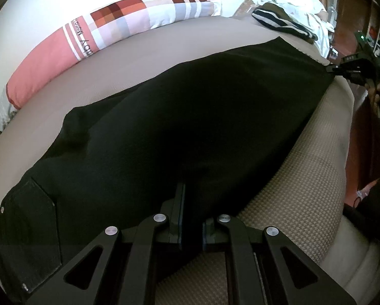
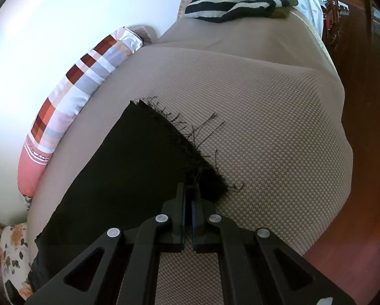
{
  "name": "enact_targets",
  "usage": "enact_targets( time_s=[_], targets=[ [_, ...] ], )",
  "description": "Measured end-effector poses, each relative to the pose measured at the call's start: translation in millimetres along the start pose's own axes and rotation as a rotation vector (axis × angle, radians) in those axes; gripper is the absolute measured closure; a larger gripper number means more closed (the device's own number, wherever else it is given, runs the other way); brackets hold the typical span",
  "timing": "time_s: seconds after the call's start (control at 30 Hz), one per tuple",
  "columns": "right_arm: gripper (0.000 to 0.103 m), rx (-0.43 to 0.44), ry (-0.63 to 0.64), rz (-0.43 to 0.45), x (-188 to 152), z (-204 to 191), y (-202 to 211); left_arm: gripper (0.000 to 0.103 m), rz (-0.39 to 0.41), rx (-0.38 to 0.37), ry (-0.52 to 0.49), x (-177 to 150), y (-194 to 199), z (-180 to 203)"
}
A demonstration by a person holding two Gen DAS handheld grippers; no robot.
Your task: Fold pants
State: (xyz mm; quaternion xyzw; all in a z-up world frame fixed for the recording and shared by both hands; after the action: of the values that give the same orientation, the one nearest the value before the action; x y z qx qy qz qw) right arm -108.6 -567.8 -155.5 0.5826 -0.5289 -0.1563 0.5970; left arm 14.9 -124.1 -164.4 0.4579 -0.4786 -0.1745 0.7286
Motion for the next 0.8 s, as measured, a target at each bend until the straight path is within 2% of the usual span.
enact_targets(
  time_s=[0.07,0.1,0.13,0.17,0.27,0.37,0.47,0.57,0.67,0.8],
  targets=[
    [0.096,-0.004,0.007,-0.009,0.8,-0.2,1.0,0.085,-0.006,-0.007,0.008,1.0,0.2,-0.1],
    [0.09,-0.019,0.012,-0.009,2.1,0.9,3.4,0.082,-0.01,-0.017,0.022,1.5,0.7,-0.6],
    [0.082,-0.03,0.014,-0.006,3.0,2.4,5.1,0.075,-0.014,-0.034,0.04,1.5,1.9,-0.7],
    [0.078,-0.041,0.019,0.001,4.7,4.1,8.3,0.067,-0.01,-0.044,0.051,1.8,4.0,-1.2],
    [0.076,-0.067,0.033,0.019,13.4,8.2,14.8,0.052,0.015,-0.061,0.068,2.1,14.9,-2.5],
    [0.076,-0.054,0.062,0.034,27.5,1.8,18.9,0.05,0.043,-0.113,0.081,2.9,29.2,-2.7],
    [0.076,0.02,0.12,0.017,40.8,-22.5,15.1,0.045,0.111,-0.158,0.119,8.7,48.2,-10.5],
    [0.076,0.102,0.177,-0.039,51.4,-52.9,0.7,0.044,0.167,-0.179,0.193,16.3,60.7,-28.9],
    [0.076,0.168,0.219,-0.111,60.6,-80.9,-20.3,0.042,0.217,-0.136,0.298,22.2,68.1,-58.1],
    [0.077,0.191,0.257,-0.178,81.2,-102.9,-50.4,0.042,0.211,-0.069,0.437,17.1,61.9,-94.8]
  ],
)
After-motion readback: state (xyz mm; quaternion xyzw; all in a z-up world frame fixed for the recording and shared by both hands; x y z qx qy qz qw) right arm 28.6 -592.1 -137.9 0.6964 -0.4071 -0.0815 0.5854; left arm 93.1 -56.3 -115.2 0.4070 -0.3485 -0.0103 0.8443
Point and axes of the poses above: each gripper's, at about its wrist camera, not at the fingertips, and y roughly against the way its jaws point, z to its right, x to its top, the point moved 9 cm from there along -y, roughly the way its jaws point, and after that the axes turned 12 degrees about -x, right-handed, at the moved point
